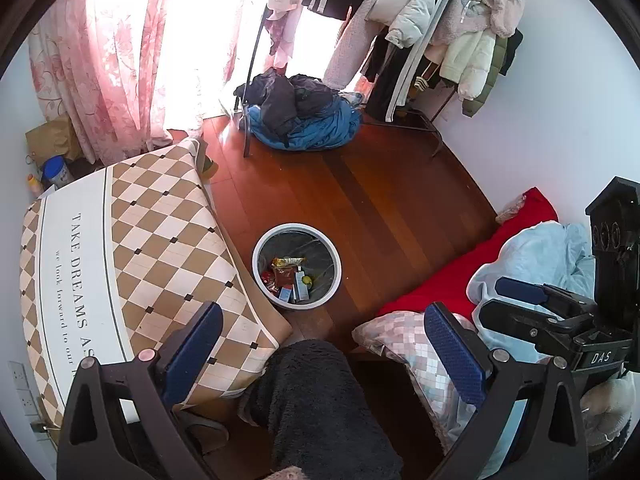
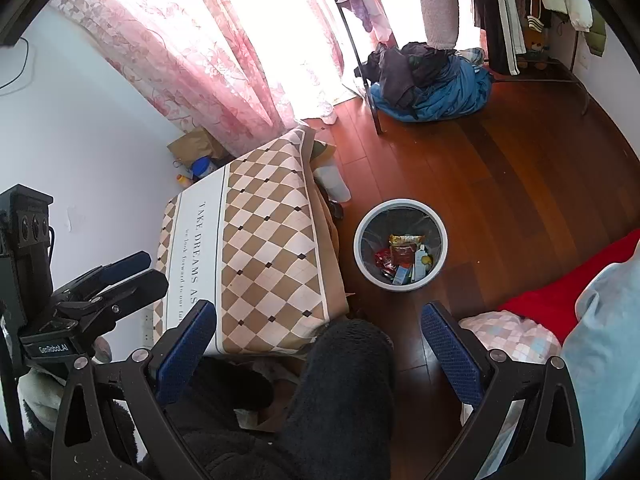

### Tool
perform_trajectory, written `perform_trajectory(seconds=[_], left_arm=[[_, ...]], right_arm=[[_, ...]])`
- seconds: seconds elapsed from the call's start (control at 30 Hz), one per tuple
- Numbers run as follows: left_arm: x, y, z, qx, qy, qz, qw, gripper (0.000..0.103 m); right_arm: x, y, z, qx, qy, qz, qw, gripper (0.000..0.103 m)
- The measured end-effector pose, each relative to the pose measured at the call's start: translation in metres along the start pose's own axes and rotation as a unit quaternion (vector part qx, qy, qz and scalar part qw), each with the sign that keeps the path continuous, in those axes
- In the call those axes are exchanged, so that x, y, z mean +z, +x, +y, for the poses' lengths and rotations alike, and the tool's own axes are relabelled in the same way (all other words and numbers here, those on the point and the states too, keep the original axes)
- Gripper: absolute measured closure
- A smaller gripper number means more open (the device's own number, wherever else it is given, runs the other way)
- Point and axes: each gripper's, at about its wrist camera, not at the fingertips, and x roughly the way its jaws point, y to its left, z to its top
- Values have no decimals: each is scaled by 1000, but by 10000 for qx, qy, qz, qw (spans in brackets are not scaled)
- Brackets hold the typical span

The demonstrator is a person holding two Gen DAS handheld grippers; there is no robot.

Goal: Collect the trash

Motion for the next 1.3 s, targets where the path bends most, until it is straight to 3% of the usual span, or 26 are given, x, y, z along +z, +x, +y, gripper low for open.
perform_trajectory(seconds=[1.3], left_arm=[[-6, -6, -6, -198, -69, -57, 9998, 0]], right_arm=[[0, -6, 17, 101, -95, 33, 9999, 0]])
